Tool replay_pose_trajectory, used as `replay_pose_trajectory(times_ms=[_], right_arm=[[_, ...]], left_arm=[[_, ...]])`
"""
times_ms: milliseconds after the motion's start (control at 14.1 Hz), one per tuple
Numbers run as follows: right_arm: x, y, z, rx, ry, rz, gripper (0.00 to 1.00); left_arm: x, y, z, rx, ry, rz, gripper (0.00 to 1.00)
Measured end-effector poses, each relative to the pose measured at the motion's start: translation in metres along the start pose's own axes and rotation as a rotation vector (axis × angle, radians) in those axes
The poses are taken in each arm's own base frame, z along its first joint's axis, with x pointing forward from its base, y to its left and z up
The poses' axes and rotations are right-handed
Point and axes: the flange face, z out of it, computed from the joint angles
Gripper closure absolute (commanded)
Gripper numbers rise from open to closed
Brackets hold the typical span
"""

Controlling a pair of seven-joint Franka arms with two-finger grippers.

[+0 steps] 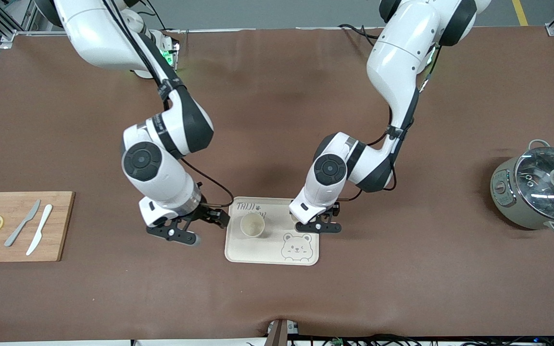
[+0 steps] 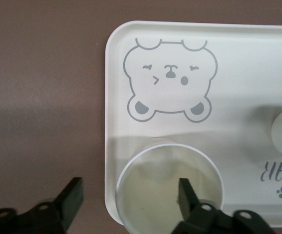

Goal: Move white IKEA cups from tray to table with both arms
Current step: 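Close the left gripper on the cup while the right gripper reaches the other cup, then lift the cup with the left gripper while the right gripper grasps the other cup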

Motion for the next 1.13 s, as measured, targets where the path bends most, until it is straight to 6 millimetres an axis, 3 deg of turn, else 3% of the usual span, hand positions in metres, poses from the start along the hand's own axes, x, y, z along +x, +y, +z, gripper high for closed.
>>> replay_pose_trajectory(times_ms=[283, 850, 992, 1133], right_arm=[[-0.007, -0.009, 0.031, 0.001, -0.002, -0.012, 0.00], [-0.022, -0.024, 0.071, 0.004, -0.006, -0.037, 0.00], [-0.024, -0.026, 0.079, 0.002, -0.009, -0.041, 0.00], [-0.027, -0.027, 0.085, -0.002, -0.015, -0.044, 0.00]], left_arm=[[-0.006, 0.017, 0.006, -0.034, 0.051, -0.049, 1.00], [-0.001, 0.012, 0.004, -0.034, 0.062, -0.057, 1.00], [0.003, 0.007, -0.004, -0.023, 0.052, -0.064, 1.00], [0.010, -0.004, -0.027, 0.001, 0.021, -0.074, 1.00]])
